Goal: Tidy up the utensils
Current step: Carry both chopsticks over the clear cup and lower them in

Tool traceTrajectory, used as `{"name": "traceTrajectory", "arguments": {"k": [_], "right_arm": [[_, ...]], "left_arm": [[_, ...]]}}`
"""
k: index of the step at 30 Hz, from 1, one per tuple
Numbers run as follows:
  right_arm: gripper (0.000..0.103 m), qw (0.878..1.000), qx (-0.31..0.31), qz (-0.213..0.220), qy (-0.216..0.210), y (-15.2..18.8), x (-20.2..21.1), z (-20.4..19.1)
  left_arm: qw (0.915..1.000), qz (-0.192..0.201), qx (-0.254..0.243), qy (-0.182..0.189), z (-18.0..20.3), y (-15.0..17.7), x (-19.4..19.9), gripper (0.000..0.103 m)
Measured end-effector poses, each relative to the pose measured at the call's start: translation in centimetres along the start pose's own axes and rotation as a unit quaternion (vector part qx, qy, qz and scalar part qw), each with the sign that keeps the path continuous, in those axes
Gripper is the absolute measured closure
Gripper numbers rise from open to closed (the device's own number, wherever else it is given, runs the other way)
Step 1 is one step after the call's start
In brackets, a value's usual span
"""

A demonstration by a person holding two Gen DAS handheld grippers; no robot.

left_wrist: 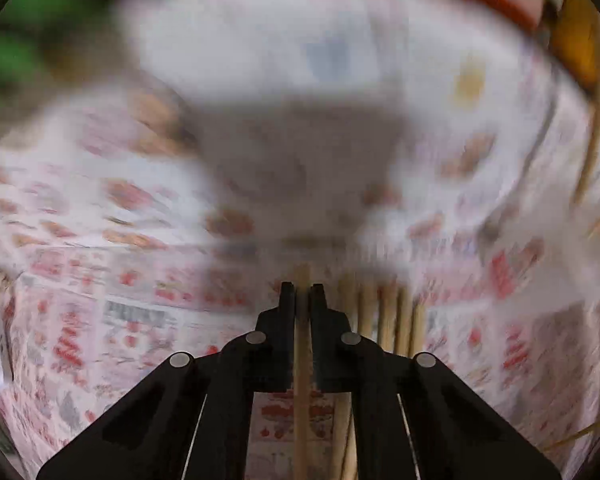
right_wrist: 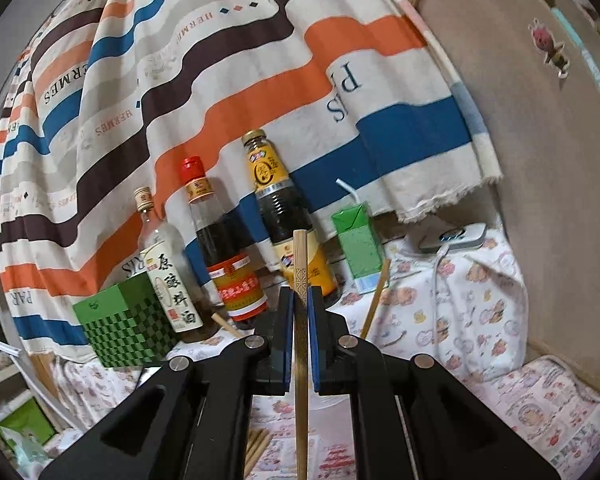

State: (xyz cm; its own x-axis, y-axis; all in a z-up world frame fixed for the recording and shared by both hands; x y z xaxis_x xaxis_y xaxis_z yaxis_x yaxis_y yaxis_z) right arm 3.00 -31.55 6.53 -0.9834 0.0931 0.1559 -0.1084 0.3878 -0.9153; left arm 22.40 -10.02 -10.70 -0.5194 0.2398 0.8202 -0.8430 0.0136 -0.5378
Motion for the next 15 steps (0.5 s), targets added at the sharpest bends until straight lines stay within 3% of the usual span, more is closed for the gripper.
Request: {"name": "traceTrajectory", "arguments": {"k": [5, 9, 15], "right_arm": [[0.095, 0.999, -0.037, -0.011, -0.013, -0.1, -0.1, 0.7], [0.095, 1.0, -0.014, 0.007, 0.021, 0.0, -0.1, 1.0], [0.095, 0.997, -0.067, -0.019, 0.018, 0.8, -1.2, 2.4]], "left_arm": [[0.9945, 0.087, -0.014, 0.056, 2.3, -2.9, 8.5, 0.097], [0.9828, 0.165, -0.033, 0.076, 4.5, -4.4, 15.7, 0.097], [0.9609, 0.265, -0.044, 0.065, 5.5, -3.6, 23.3, 0.097]]}}
Point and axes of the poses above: each gripper's, at about its wrist camera, not at the fingertips, and x roughly against the way its jaws point, z to its right, y to its underside, the point moved 9 cm from there along -x, roughly the way its jaws point, and after that the axes turned 8 degrees about y, right-handed, at the moved point
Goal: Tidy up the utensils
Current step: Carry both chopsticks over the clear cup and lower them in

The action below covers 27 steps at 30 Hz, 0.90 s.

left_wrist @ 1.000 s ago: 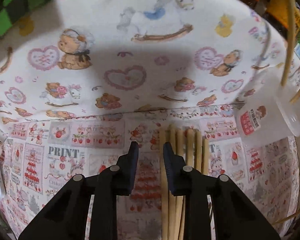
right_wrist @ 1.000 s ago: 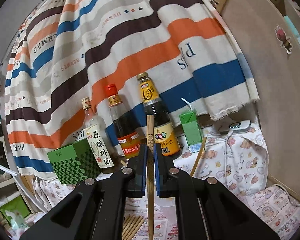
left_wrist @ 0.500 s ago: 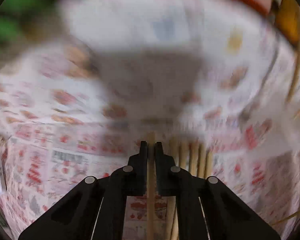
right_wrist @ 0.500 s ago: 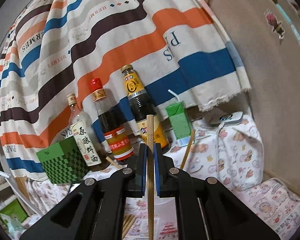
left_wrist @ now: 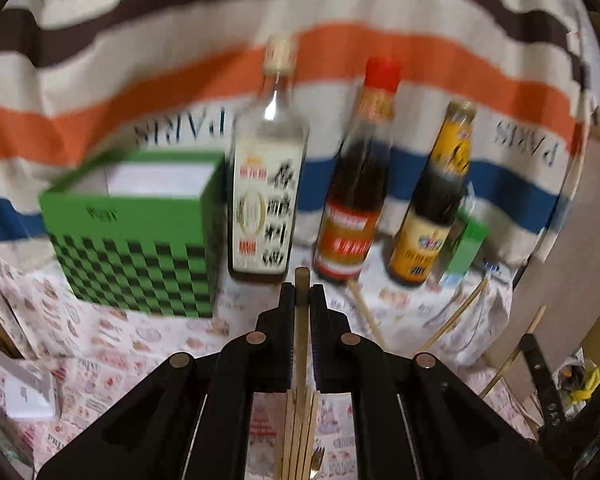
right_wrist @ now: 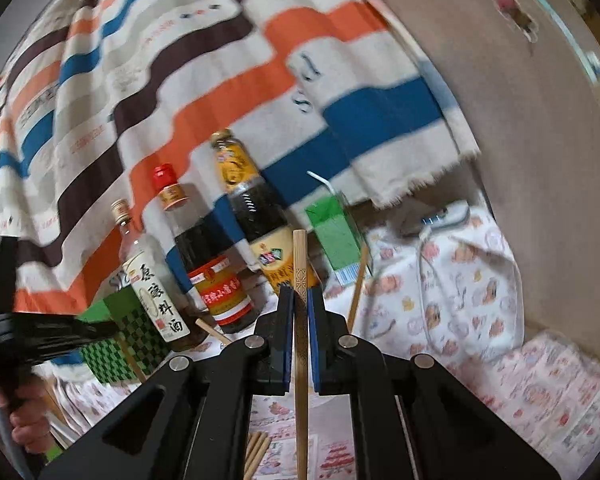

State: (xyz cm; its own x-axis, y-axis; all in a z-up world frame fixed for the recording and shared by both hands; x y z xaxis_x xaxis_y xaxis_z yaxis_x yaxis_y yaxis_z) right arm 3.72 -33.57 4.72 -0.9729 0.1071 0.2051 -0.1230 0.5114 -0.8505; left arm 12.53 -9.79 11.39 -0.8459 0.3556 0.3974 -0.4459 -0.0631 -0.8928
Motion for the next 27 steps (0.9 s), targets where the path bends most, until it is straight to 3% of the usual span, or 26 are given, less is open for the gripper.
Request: {"name": "traceTrajectory", "arguments": {"k": [4, 7, 14, 16, 18, 21, 24, 27], "right_arm": [[0.095, 0.999, -0.024, 0.032, 0.021, -0.9, 0.9, 1.1], [0.095, 0.995, -0.075, 0.062, 0.029, -2.3, 3.0, 1.9], [0.095, 0.989, -0.063, 0.133, 0.002, -8.2, 5.5, -0.8], [0.095, 0.987, -0.064, 0.149, 0.003, -9.4, 5.5, -1.2], [0.095, 0.984, -0.068, 0.163, 0.018, -10.2, 5.0, -1.2], [0.095, 0.976, -0.07, 0.195, 0.072, -10.4, 4.3, -0.2], [0.095, 0.976, -0.086, 0.189, 0.072, -10.0, 2.8, 0.5], [0.095, 0.976, -0.098, 0.177, 0.079, -9.5, 0.6, 1.0]], "left_arm": [[0.9993, 0.031, 0.003, 0.023, 1.5, -0.5, 1.6, 0.097], [0.9979, 0.046, 0.011, 0.044, 2.1, -1.3, 2.0, 0.097], [0.9943, 0.067, 0.019, 0.081, 4.3, -2.5, 1.5, 0.097], [0.9952, 0.062, 0.022, 0.072, 4.7, -3.0, 1.0, 0.097], [0.9941, 0.067, 0.038, 0.077, 4.7, -3.5, 0.7, 0.097], [0.9921, 0.074, 0.046, 0.09, 5.2, -4.2, 0.5, 0.097], [0.9907, 0.101, 0.051, 0.076, 5.2, -4.7, 0.8, 0.097], [0.9842, 0.121, 0.097, 0.084, 4.3, -4.3, 0.4, 0.097]]}}
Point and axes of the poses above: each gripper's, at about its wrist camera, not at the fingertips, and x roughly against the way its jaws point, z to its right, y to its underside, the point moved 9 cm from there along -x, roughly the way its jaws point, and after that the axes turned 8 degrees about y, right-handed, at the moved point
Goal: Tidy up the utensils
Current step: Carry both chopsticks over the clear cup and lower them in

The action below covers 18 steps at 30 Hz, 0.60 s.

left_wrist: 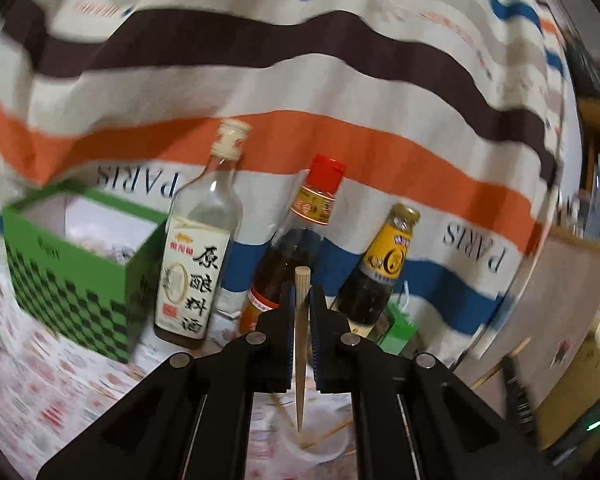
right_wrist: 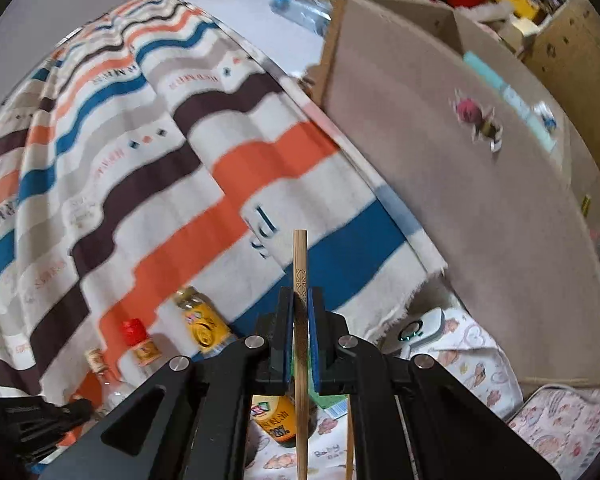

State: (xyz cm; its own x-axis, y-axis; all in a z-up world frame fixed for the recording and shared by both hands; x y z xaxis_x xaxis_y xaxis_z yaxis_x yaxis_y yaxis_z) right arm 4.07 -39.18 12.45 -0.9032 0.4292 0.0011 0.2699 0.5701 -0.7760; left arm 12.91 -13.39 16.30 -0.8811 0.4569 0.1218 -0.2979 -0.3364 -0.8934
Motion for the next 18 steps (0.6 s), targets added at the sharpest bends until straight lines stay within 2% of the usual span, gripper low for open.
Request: {"name": "traceTrajectory", "arguments": {"k": [3, 5, 7, 10, 15, 18], "right_arm": [[0.095, 0.999, -0.01, -0.027, 0.033, 2.2, -2.5, 1.0], [0.095, 0.998, -0.019, -0.047, 0.043, 3.6, -3.7, 1.8], [0.095, 0.996, -0.034, -0.08, 0.036, 5.2, -5.1, 2.8], [0.095, 0.995, -0.026, -0.09, 0.039, 6.1, -5.8, 3.3], [0.095, 0.992, -0.032, -0.114, 0.054, 7.9, -6.7, 4.2], [0.095, 0.986, -0.027, -0.142, 0.08, 10.2, -7.0, 5.0]], "left_arm": [[0.9996, 0.002, 0.029, 0.003, -1.2, 1.0, -1.1, 0.097], [0.9992, -0.014, 0.037, 0.004, -2.0, 2.2, -2.3, 0.097], [0.9982, -0.028, 0.052, 0.005, -2.8, 3.3, -3.1, 0.097], [0.995, -0.049, 0.086, 0.014, -4.1, 4.8, -4.3, 0.097], [0.9874, -0.078, 0.137, 0.011, -6.0, 7.5, -6.1, 0.097], [0.9768, -0.098, 0.19, 0.014, -7.4, 9.3, -7.2, 0.097]]}}
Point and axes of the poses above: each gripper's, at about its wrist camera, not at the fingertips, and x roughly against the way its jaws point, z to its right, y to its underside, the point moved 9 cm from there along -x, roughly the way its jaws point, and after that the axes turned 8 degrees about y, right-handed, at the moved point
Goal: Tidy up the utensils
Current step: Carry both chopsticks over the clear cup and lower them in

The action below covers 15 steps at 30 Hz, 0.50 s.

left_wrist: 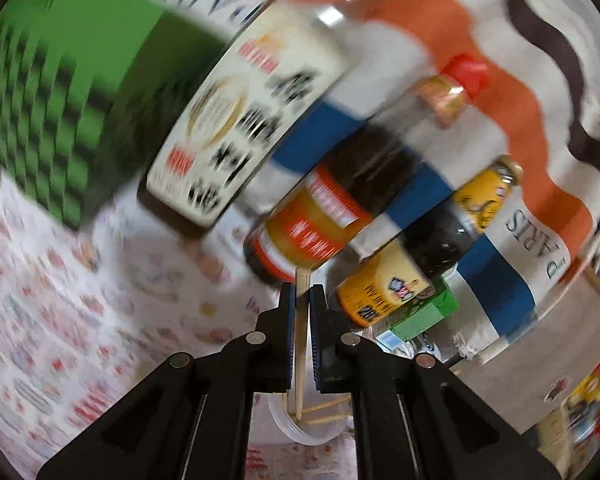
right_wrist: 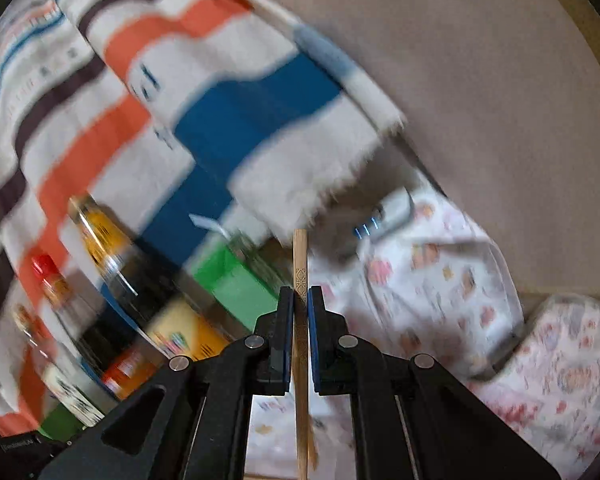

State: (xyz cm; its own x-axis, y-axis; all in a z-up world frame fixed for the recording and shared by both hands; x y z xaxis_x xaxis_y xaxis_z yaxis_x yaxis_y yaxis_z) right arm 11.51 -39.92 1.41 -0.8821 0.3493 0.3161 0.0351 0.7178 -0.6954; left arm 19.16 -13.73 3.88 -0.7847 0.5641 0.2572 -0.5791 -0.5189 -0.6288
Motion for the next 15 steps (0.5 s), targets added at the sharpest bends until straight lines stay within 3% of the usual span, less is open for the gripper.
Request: {"name": "traceTrajectory", "arguments": {"k": [3, 7, 10, 13, 15], "right_arm": [[0.095, 1.0, 0.009, -0.021, 0.004, 1.7, -0.9, 0.1], [0.095, 1.0, 0.021, -0.021, -0.002, 1.8, -0.9, -0.2], [0.095, 0.999, 0.022, -0.034, -0.007, 2.2, -1.3, -0.2], [0.095, 0.999, 0.031, -0.035, -0.001, 2.2, -1.3, -0.4], [0.088, 0.998, 0.037, -0.044, -0.002, 2.1, -1.4, -0.6]], "left_arm": [[0.9999, -0.011, 0.009, -0.009, -1.1, 0.8, -0.9, 0.097], [0.9992, -0.013, -0.033, -0.016, -0.4, 1.2, -1.5, 0.097], [0.9976, -0.041, -0.057, 0.002, 0.6, 1.8, -2.6, 0.097], [0.9939, -0.06, -0.093, -0.004, 1.1, 1.7, -3.2, 0.097], [0.9933, -0.043, -0.107, -0.005, 1.2, 0.5, -2.5, 0.097]]}}
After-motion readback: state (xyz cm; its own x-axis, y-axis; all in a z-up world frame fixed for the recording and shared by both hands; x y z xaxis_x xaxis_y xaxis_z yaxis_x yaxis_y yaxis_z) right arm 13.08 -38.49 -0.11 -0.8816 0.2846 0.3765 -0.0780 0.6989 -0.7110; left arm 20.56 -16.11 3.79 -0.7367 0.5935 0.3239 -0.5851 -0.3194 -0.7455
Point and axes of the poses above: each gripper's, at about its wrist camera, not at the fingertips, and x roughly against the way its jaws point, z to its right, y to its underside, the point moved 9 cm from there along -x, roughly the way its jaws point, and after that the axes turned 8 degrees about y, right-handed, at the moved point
